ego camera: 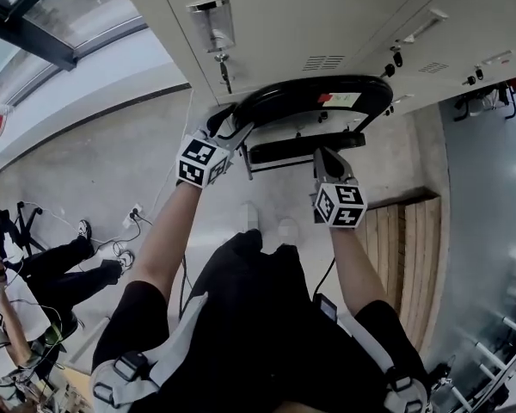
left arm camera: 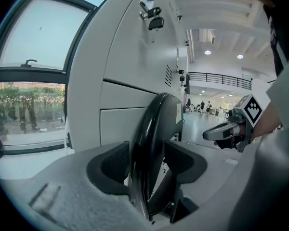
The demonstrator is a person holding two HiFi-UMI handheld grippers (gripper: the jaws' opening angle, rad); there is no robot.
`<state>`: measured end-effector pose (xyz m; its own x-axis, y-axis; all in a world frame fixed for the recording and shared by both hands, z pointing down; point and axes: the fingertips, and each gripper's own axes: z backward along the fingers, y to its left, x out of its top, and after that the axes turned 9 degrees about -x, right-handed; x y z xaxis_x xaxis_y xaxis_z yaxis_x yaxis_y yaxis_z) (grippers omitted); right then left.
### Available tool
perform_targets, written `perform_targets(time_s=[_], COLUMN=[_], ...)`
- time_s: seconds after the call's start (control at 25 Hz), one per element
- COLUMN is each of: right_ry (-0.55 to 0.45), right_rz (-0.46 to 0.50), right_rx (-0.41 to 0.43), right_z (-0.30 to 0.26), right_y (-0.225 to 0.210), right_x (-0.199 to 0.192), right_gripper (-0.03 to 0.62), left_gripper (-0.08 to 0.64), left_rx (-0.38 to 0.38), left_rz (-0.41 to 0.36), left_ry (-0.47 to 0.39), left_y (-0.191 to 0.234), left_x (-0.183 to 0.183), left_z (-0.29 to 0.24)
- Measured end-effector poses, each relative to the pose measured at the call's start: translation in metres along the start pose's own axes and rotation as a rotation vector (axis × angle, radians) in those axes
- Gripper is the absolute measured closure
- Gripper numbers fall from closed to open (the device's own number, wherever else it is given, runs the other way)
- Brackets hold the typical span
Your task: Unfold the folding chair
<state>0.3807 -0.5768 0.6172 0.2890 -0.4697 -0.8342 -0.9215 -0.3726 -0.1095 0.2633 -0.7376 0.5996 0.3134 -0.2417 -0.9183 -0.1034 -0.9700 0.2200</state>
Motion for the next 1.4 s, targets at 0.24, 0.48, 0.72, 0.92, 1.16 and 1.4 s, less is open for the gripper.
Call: perform_targets(time_s=[0.24, 0.48, 0.72, 0.92, 1.16, 1.4], right_ry=[0.002, 0.032, 0.12, 0.195, 0.311, 0.39], right_rz=[-0.022, -0.051, -0.298, -0.494, -0.727, -0.886], right_rx=[-0.021, -0.061, -0.106, -0.199, -0.401, -0.415], right_z=[-0.003, -0.003, -0.004, -0.018, -0.021, -0.042], right_y=[0.002, -0.002, -0.015, -0.023, -0.037, -0.04], right_x=[-0.004, -0.018, -0.047, -0.068, -0.107, -0.14], right_gripper=[0.586, 0.586, 0.491, 0.431, 0.275, 0.241], left_gripper=[0.325, 0.327, 0.351, 0.356, 0.354, 0.356], left_rx=[-0.069, -0.053, -0.062, -0.082, -0.064, -0.085], left_rz=[-0.089, -0.116, -0.113, -0.131, -0.143, -0.117], left_ry=[0.047, 0.035, 0.008, -0.002, 0.003, 0.034], left_y=[-0.004, -0.005, -0.008, -0.023, -0.04, -0.059], left_x=[-0.002, -0.003, 0.0, -0.003, -0.009, -0.016], left_z=[-0.018, -0.022, -0.019, -0.012, -0.005, 0.003])
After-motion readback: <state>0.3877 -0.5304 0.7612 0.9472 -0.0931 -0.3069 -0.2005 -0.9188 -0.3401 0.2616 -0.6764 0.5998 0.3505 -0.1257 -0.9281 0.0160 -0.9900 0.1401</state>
